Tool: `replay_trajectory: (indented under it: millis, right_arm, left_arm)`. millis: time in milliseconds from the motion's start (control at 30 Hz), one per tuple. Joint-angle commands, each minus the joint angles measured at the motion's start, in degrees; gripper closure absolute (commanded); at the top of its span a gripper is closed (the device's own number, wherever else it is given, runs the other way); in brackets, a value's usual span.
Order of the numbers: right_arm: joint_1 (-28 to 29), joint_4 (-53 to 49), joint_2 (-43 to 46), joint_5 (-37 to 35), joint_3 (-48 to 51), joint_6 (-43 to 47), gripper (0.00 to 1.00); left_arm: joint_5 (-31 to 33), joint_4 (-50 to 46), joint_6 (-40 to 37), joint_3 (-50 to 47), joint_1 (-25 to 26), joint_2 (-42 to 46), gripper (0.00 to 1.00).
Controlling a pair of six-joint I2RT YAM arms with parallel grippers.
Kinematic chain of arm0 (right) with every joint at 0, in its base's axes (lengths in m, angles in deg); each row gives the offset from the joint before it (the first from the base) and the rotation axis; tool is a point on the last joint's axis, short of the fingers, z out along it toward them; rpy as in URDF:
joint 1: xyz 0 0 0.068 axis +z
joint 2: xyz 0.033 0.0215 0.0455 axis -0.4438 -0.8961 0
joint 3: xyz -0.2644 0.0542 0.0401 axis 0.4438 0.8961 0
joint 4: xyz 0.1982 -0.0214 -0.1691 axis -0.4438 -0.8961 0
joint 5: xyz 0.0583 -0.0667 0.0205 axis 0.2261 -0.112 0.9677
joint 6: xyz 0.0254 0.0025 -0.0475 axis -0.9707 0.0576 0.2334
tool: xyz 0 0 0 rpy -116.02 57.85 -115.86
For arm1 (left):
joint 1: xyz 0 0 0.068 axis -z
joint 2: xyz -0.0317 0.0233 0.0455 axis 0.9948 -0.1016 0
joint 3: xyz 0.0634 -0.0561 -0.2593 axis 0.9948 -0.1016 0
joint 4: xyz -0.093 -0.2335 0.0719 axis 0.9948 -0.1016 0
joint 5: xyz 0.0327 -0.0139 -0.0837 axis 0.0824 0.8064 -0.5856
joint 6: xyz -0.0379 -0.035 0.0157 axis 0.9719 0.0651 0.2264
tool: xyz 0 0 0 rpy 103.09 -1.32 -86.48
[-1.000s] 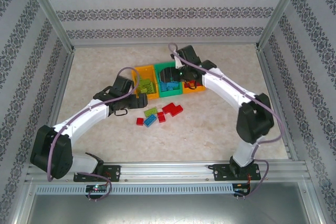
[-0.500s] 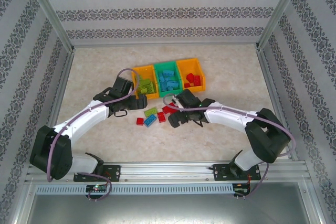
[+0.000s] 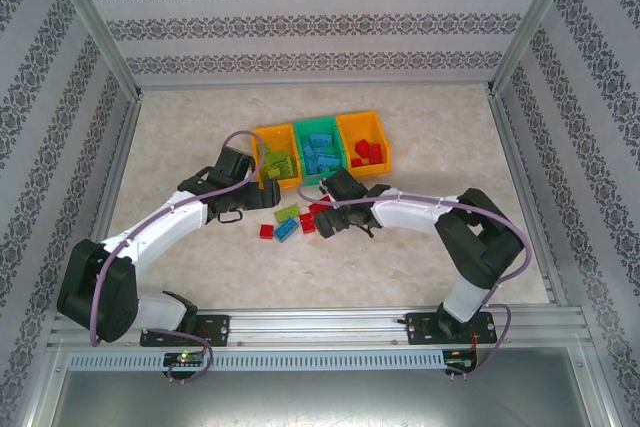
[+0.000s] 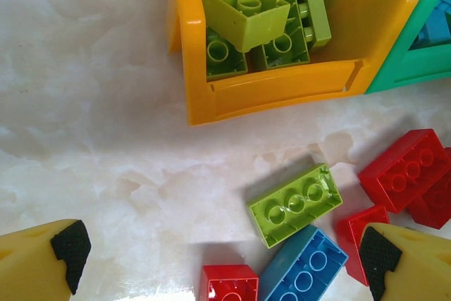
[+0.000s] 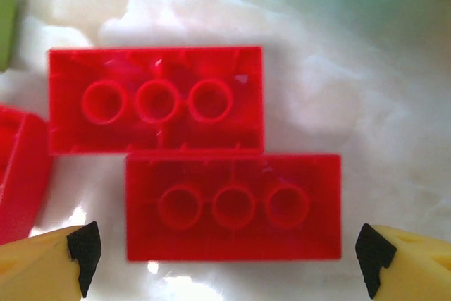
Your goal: Sort the legos into containers by color
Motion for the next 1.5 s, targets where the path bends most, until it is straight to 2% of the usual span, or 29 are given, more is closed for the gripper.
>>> replay_trajectory:
  millis: [0,100,200,367,600,800,967,1067,1267,1467]
  right_arm:
    - [-1.2,1.4,-2.0,0.0,-2.5,0.4,0.06]
    - [-1.2,0.7,-4.0,0.5,-4.4,1.4,0.12]
    - [-0.9,0.2,-5.1,0.9,-4.8,2.0,0.23]
    - [-0.9,-0.4,-2.7,0.4,-2.5,2.2,0.35]
    - [-3.0,-1.9,7.5,0.8,-0.3,1.1,0.38]
    - [-11.7,-3.1,12.2,3.4,-4.3,-1.1,0.38]
    - [-20.0,-5.9,6.8,8.0,-13.9,-7.2,0.41]
    - [-23.0,-5.7,2.0,11.9,-18.5,-11.3,0.42]
    - [-24.8,-8.8,-8.1,12.8,-28.6,-14.1,0.42]
    - [-25.1,-10.9,-14.3,11.1,-34.6,-16.4,0.4]
  left_arm:
    - [1.4,1.0,0.0,-1.3,0.7,1.8,0.0]
    - [1.6,1.1,0.1,-1.6,0.8,1.8,0.0]
    - [2.0,0.8,0.2,-1.7,0.7,2.0,0.0]
    - [2.7,0.4,-0.2,-1.9,0.8,3.0,0.0]
    - [2.8,0.5,-0.2,-2.0,0.7,3.0,0.0]
    - [2.1,1.2,0.3,-2.0,0.7,2.5,0.0]
    - [0.5,1.7,-0.1,-2.1,0.7,2.6,0.0]
    - [0.6,1.4,-0.6,-2.2,1.0,2.8,0.0]
    - [0.7,0.9,-0.9,-2.6,1.5,2.8,0.0]
    - [2.4,-1.8,-1.0,-3.2,2.7,3.3,0.0]
